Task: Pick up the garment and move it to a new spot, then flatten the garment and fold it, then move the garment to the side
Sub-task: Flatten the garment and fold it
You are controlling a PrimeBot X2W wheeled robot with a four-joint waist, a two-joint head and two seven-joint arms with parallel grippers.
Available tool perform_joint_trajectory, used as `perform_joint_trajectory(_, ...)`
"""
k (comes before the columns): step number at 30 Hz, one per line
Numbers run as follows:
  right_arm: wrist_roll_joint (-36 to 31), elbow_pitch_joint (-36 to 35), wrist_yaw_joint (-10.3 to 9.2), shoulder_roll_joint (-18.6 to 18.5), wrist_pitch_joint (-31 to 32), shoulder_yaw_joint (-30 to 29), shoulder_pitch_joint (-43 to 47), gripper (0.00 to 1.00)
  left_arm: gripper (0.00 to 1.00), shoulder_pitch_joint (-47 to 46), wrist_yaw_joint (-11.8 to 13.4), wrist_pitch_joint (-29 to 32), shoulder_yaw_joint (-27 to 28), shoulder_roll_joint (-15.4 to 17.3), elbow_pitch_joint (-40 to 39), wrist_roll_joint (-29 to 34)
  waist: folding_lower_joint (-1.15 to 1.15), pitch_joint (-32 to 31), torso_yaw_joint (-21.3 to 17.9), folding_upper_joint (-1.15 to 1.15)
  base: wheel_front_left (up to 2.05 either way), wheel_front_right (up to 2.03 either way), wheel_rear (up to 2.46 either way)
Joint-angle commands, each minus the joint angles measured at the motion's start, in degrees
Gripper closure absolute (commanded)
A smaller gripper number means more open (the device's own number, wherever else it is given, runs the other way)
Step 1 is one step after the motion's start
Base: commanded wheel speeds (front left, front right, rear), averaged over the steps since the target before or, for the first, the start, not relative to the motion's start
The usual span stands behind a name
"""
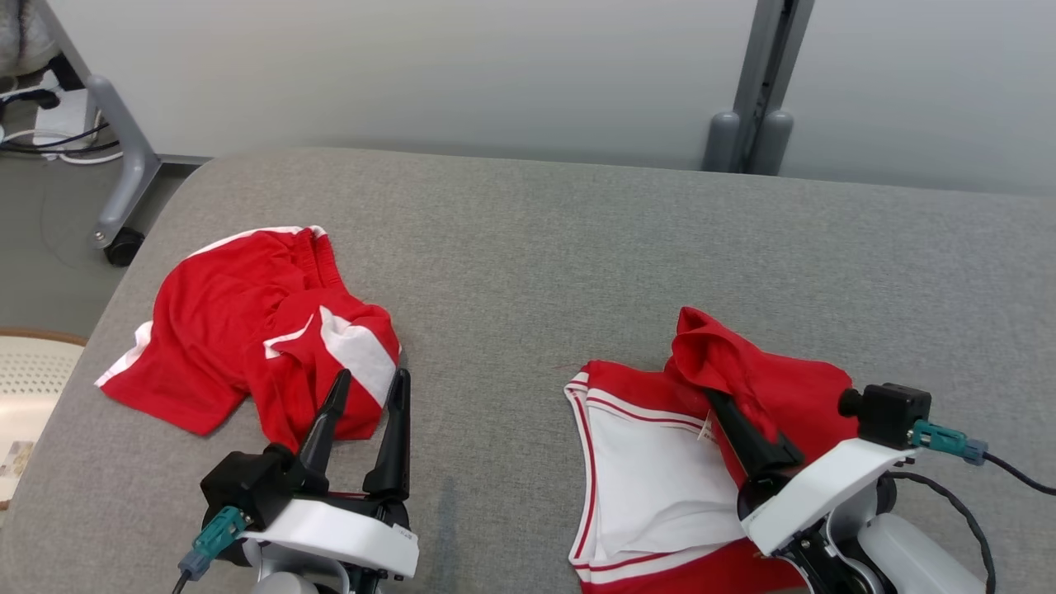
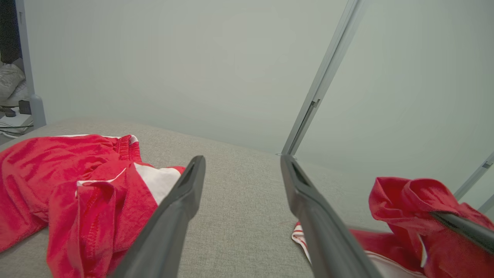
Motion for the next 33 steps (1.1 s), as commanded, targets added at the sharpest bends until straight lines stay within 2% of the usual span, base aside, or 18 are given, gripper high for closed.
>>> perform_joint_trajectory(1,0.8,0.7,0.03,0.3,0.0,0.5,-0.8,1.0,0.0,-1.1,-0.4,0.0,0.2,0.0,-0.2,0.6,0.0,0.6,1.5,0.0,0.0,0.0,0.0)
perform_joint_trajectory(14,4.2,8.7,0.03,3.7,0.5,6.8,-4.0,1.0,0.0,-1.5,-0.8,0.0,0.3,-0.6,0.7,1.2,0.0,1.5,5.9,0.0,0.0,0.0,0.0)
perform_joint_trajectory(15,3.8,9.6,0.03,3.9,0.4,7.3,-4.2,0.82,0.0,-1.5,-0.8,0.0,0.3,-0.7,0.7,1.2,0.0,1.5,6.0,0.0,0.0,0.0,0.0)
perform_joint_trajectory(16,2.7,10.5,0.03,3.8,0.0,8.1,-4.7,0.55,0.0,-1.5,-0.8,0.0,0.4,-0.7,0.7,1.3,0.0,1.5,6.1,0.0,0.0,0.0,0.0)
perform_joint_trajectory(17,2.4,11.2,0.03,4.0,-0.1,8.7,-5.0,0.0,0.0,-1.5,-0.8,0.0,0.5,-0.7,0.8,1.3,0.0,1.6,6.1,0.0,0.0,0.0,0.0)
perform_joint_trajectory(21,3.2,10.9,0.04,4.5,-1.5,9.5,-6.0,0.0,0.0,-1.2,-0.6,0.0,0.9,-0.8,0.8,1.5,0.0,1.6,5.4,0.0,0.0,0.0,0.0)
perform_joint_trajectory(25,5.2,7.5,0.03,2.7,-2.9,8.7,-6.3,0.0,0.0,-1.1,-0.6,0.0,1.2,-0.8,0.7,1.6,0.0,1.5,3.6,0.0,0.0,0.0,0.0)
perform_joint_trajectory(33,4.0,-0.4,0.03,-5.9,-4.5,2.8,-7.3,0.0,0.0,-1.7,-0.6,0.0,1.6,-0.8,0.5,2.3,0.0,2.5,-0.2,0.0,0.0,0.0,0.0)
